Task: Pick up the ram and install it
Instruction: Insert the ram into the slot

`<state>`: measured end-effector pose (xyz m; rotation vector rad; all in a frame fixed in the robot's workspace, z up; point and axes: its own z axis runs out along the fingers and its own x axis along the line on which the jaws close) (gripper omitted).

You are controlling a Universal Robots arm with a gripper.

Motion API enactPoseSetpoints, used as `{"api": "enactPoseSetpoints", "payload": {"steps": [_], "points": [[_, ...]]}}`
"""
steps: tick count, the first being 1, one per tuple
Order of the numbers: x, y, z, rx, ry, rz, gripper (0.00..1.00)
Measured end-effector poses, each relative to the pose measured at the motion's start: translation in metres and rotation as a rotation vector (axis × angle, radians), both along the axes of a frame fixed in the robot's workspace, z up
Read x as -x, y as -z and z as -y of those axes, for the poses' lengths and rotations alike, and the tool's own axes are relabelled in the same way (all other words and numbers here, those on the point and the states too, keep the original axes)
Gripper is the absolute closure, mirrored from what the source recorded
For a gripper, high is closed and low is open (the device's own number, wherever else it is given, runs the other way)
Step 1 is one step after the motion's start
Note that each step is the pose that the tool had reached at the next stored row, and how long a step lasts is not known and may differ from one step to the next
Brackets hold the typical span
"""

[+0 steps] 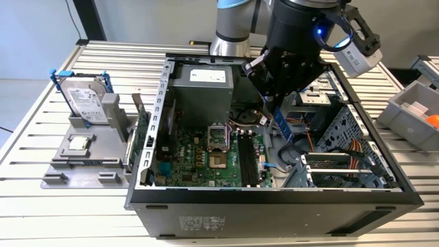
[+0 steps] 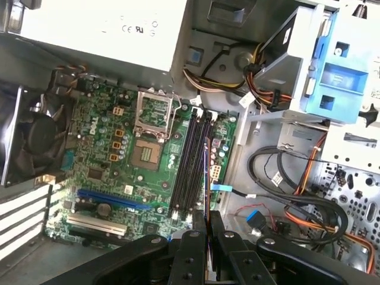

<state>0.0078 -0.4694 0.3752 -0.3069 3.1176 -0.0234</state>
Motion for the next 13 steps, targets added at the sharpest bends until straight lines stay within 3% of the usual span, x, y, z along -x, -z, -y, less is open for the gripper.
{"api": "enactPoseSetpoints", "payload": {"steps": [13], "points": [[0.0, 0.0007, 0.0, 0.0, 0.078, 0.0, 1.0]]}}
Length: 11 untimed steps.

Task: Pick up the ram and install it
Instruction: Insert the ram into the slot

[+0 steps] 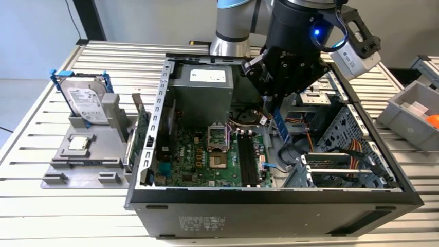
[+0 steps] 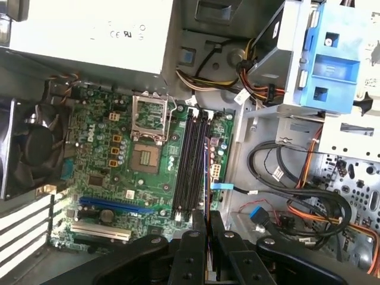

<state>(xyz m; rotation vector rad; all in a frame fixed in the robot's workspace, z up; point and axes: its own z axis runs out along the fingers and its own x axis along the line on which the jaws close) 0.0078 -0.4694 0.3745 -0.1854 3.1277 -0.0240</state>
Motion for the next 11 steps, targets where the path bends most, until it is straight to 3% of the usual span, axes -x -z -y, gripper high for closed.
{"api": "enactPoseSetpoints", "payload": {"steps": [11], "points": [[0.0, 0.0001, 0.0, 0.0, 0.075, 0.0, 1.0]]}}
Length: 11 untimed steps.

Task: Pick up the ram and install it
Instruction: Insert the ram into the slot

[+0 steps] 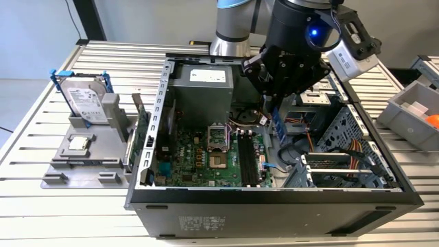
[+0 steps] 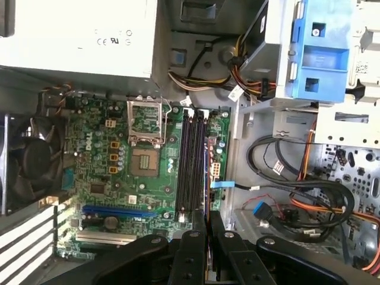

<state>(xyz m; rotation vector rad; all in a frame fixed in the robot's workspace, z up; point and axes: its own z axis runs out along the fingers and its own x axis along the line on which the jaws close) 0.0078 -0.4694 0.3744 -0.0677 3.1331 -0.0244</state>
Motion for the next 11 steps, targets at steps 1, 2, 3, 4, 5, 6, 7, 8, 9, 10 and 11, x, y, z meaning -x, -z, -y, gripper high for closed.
{"api": "enactPoseSetpoints", "payload": {"steps": [1, 2, 3, 4, 5, 6, 7, 8, 9, 10, 11], "points": [[0.0, 0.0, 0.0, -0.0001, 0.006, 0.0001, 1.0], [0.0, 0.0, 0.0, -0.0001, 0.013, 0.0, 1.0], [0.0, 0.0, 0.0, -0.0001, 0.021, 0.0, 1.0], [0.0, 0.0, 0.0, -0.0001, 0.031, 0.0, 1.0], [0.0, 0.0, 0.0, 0.0, 0.039, 0.0, 1.0], [0.0, 0.0, 0.0, 0.0, 0.048, 0.0, 1.0], [0.0, 0.0, 0.0, -0.0001, 0.051, 0.0001, 1.0], [0.0, 0.0, 0.0, -0.0001, 0.051, 0.0, 1.0], [0.0, 0.0, 0.0, 0.0, 0.051, 0.0, 1.0], [0.0, 0.0, 0.0, 0.0, 0.051, 0.0, 1.0], [0.0, 0.0, 0.0, 0.0, 0.051, 0.0, 1.0]]}}
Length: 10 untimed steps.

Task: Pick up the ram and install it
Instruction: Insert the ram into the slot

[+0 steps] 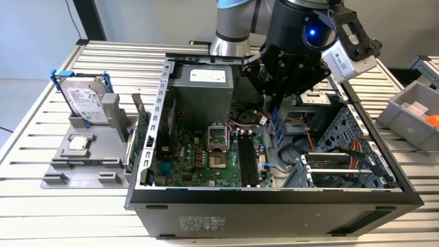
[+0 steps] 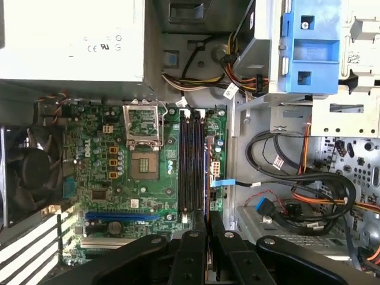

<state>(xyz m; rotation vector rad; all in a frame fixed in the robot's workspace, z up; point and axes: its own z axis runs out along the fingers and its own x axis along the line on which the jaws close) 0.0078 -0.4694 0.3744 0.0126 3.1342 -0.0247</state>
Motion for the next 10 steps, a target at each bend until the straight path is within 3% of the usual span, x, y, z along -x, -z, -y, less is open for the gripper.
{"api": "enactPoseSetpoints", "payload": {"steps": [10], "points": [[-0.003, 0.0043, -0.0004, 0.0001, 0.0, 0.0, 1.0]]}}
